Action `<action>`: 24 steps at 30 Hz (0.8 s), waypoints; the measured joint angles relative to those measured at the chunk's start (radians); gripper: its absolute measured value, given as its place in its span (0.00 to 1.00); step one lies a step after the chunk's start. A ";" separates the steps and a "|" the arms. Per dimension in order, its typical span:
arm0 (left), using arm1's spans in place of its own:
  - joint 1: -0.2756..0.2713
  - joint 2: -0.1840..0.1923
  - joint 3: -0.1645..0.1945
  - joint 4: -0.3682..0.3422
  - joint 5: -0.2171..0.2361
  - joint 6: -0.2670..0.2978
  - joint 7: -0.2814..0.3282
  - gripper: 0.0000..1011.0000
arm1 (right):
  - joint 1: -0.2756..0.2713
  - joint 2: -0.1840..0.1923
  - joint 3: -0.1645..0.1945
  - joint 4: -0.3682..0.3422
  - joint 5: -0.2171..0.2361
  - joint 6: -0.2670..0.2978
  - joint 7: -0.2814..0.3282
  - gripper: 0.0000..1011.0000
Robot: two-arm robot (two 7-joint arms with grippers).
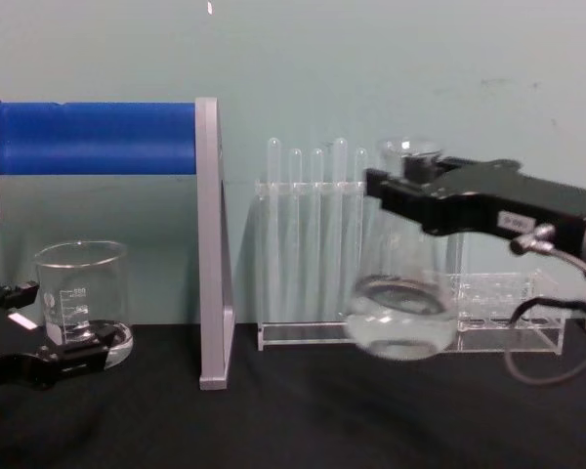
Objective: Grasp the erlenmeyer flask with one hand, shake it three times, then place it back.
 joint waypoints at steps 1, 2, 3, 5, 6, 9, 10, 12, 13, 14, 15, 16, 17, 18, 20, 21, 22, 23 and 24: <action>0.000 0.000 0.000 0.000 0.000 0.000 0.000 0.99 | 0.003 -0.001 0.005 0.005 -0.003 -0.001 -0.004 0.45; 0.000 0.000 0.000 0.000 0.000 0.000 0.000 0.99 | 0.010 -0.005 0.019 0.022 -0.009 -0.003 -0.016 0.45; 0.000 0.000 0.000 0.000 0.000 0.000 0.000 0.99 | 0.013 -0.005 0.026 0.030 -0.012 -0.003 -0.020 0.45; 0.000 0.000 0.000 0.000 0.000 0.000 0.000 0.99 | 0.021 -0.009 0.046 0.046 -0.018 -0.005 -0.032 0.45; 0.000 0.000 0.000 0.000 0.000 0.000 0.000 0.99 | 0.023 -0.010 0.052 0.051 -0.019 -0.006 -0.037 0.45; 0.000 0.000 0.000 0.000 0.000 0.000 0.000 0.99 | 0.029 -0.015 0.073 0.070 -0.026 -0.007 -0.048 0.45; 0.000 0.000 0.000 0.000 0.000 0.000 0.000 0.99 | 0.031 -0.016 0.079 0.074 -0.028 -0.008 -0.051 0.45; 0.000 0.000 0.000 0.000 0.000 0.000 0.000 0.99 | 0.032 -0.018 0.087 0.078 -0.030 -0.009 -0.054 0.45; 0.000 0.000 0.000 0.000 0.000 0.000 0.000 0.99 | 0.033 -0.020 0.096 0.082 -0.033 -0.009 -0.056 0.45; 0.000 0.000 0.000 0.000 0.000 0.000 0.000 0.99 | 0.033 -0.022 0.099 0.083 -0.035 -0.009 -0.057 0.45; 0.000 0.000 0.000 0.000 0.000 0.000 0.000 0.99 | 0.033 -0.024 0.104 0.085 -0.037 -0.009 -0.057 0.45; 0.000 0.000 0.000 0.000 0.000 0.000 0.000 0.99 | 0.033 -0.026 0.106 0.086 -0.038 -0.009 -0.057 0.45; 0.000 0.000 0.000 0.000 0.000 0.000 0.000 0.99 | 0.033 -0.029 0.109 0.086 -0.040 -0.009 -0.056 0.45; 0.000 0.000 0.000 0.000 0.000 0.000 0.000 0.99 | 0.033 -0.029 0.109 0.086 -0.040 -0.009 -0.056 0.45; 0.000 0.000 0.000 0.000 0.000 0.000 0.000 0.99 | 0.030 -0.033 0.110 0.085 -0.041 -0.009 -0.053 0.45; 0.000 0.000 0.000 0.000 0.000 0.000 0.000 0.99 | 0.029 -0.035 0.110 0.084 -0.042 -0.009 -0.051 0.45; 0.000 0.000 0.000 0.000 0.000 0.000 0.000 0.99 | 0.026 -0.037 0.109 0.079 -0.042 -0.007 -0.045 0.45; 0.000 0.000 0.000 0.000 0.000 0.000 0.000 0.99 | 0.024 -0.039 0.108 0.077 -0.042 -0.006 -0.042 0.45; 0.000 0.000 0.000 0.000 0.000 0.000 0.000 0.99 | 0.021 -0.041 0.105 0.071 -0.042 -0.004 -0.036 0.45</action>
